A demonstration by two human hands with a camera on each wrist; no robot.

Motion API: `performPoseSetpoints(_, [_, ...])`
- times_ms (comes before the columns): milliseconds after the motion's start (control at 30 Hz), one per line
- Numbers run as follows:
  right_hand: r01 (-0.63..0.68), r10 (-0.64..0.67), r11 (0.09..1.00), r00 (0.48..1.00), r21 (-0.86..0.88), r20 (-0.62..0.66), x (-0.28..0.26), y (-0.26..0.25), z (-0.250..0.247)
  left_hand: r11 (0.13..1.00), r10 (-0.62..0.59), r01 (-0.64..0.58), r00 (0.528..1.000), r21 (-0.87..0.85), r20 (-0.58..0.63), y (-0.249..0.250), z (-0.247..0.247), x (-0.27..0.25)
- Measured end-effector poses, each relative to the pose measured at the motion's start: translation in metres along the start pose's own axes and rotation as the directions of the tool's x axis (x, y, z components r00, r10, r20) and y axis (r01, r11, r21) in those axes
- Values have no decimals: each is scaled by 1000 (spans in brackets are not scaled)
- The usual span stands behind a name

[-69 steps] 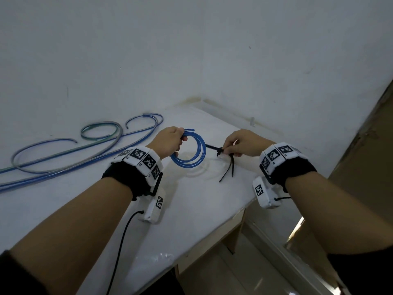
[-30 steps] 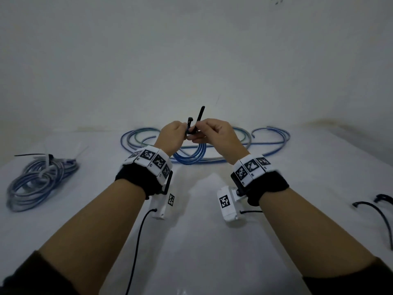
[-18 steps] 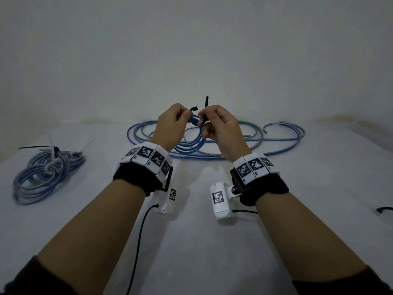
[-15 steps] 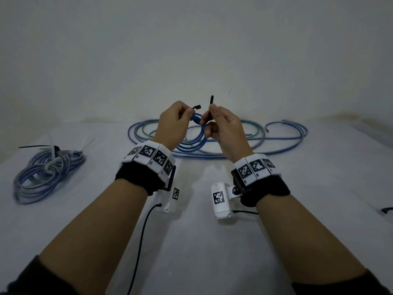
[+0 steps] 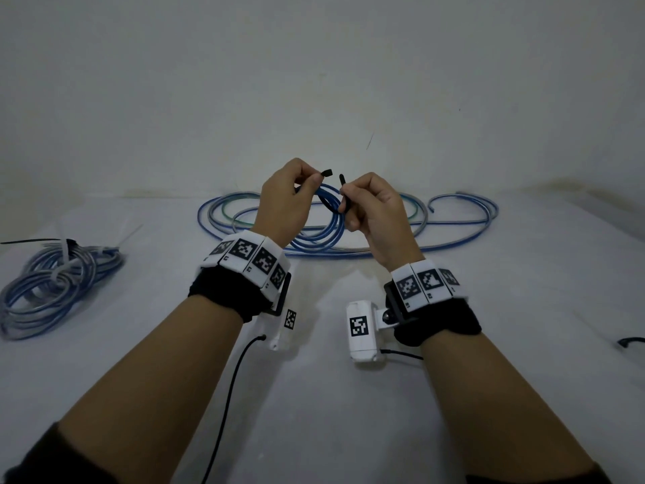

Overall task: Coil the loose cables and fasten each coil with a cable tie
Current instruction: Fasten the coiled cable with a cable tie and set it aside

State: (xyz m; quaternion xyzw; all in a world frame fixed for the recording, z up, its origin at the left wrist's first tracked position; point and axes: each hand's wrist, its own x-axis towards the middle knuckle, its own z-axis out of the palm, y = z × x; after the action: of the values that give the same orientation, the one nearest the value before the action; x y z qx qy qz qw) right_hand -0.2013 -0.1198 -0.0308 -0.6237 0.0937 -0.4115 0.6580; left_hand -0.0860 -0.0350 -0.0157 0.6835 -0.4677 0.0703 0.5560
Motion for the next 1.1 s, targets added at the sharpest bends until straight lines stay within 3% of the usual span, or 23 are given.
performPoseSetpoints(200, [-6,7,995,1000,-95,1,-1,-2,2,999,31,-30,999,-43,18,4,2,-2])
performPoseSetpoints(800, [-65,63,996,998,-60,-27,0,-2,3,996,77,-78,997,33,31,0,0,0])
performPoseSetpoints(1100, [-79,78,997,995,-14,-66,0,-1,6,950,236,-250,967,190,92,0,2,-4])
